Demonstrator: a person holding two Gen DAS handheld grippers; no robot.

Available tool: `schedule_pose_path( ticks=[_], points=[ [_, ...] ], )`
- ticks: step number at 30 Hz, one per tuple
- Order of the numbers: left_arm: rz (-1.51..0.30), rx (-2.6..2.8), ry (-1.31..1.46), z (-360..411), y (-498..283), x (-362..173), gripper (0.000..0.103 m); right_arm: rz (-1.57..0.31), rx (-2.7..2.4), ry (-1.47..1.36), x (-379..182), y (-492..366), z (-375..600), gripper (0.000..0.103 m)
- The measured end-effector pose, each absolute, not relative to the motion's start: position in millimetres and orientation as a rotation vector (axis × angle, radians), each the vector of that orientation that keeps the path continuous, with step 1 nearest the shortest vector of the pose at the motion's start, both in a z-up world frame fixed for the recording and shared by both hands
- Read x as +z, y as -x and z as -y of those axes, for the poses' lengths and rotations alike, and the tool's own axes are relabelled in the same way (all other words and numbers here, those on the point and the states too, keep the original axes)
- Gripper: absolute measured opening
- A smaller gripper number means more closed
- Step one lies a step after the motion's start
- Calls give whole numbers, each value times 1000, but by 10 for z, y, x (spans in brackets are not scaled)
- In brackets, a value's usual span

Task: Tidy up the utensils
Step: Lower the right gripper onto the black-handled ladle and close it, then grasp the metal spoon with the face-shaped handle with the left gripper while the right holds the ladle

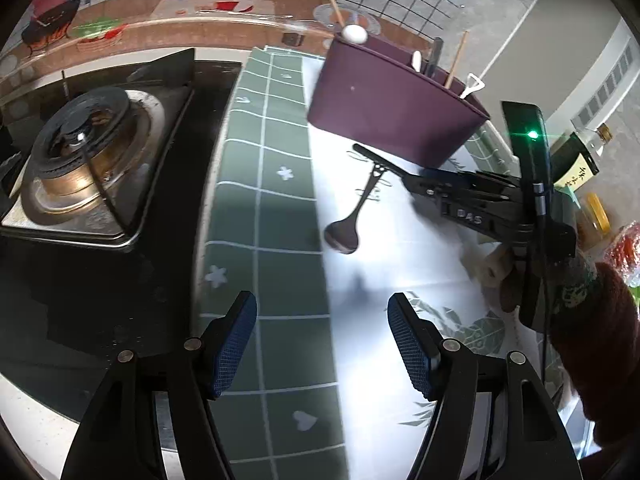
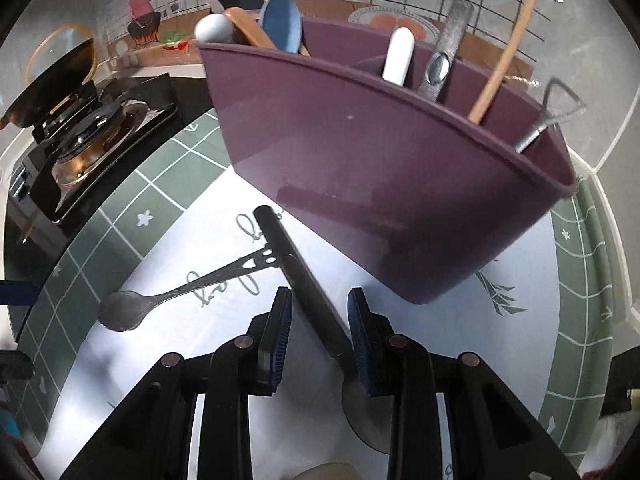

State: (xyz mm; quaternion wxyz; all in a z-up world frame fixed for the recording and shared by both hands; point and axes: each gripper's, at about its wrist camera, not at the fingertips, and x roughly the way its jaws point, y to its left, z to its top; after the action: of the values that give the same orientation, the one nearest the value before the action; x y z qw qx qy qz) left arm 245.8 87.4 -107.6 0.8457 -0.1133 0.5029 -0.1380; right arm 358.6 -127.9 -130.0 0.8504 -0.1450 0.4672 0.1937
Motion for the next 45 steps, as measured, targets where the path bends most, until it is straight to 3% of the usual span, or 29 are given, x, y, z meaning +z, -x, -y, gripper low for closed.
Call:
schedule_pose_path(
  ticks=[3, 9, 17, 23, 33, 38, 45],
  points=[
    [-1061, -286, 238, -901, -2486, -1094, 68, -991, 403, 248, -1286, -3520, 1413, 18],
    [-1066, -308, 218, -777, -2602, -1168, 68, -1004, 315, 173, -1264, -3226, 1742, 13],
    [-982, -308, 9, -390, -2762, -1254, 67, -1049, 214, -7, -1246, -2653, 2246, 12],
    [-1007, -294, -55, -261, -2917, -1363, 58, -1043, 194, 0, -1225, -2353, 2268, 13],
    [-997, -280, -58, -238, -3017, -1362, 52, -1000, 135, -23, -1127, -2267, 2334, 13],
    [-982, -251, -78, -228, -3023, -1354, 30, -952, 84, -13, -957, -2242, 2413, 13],
    [-877, -265, -20, -386, -2854, -1020, 30, -906, 100, 1, -688, -2108, 2524, 16]
  ],
)
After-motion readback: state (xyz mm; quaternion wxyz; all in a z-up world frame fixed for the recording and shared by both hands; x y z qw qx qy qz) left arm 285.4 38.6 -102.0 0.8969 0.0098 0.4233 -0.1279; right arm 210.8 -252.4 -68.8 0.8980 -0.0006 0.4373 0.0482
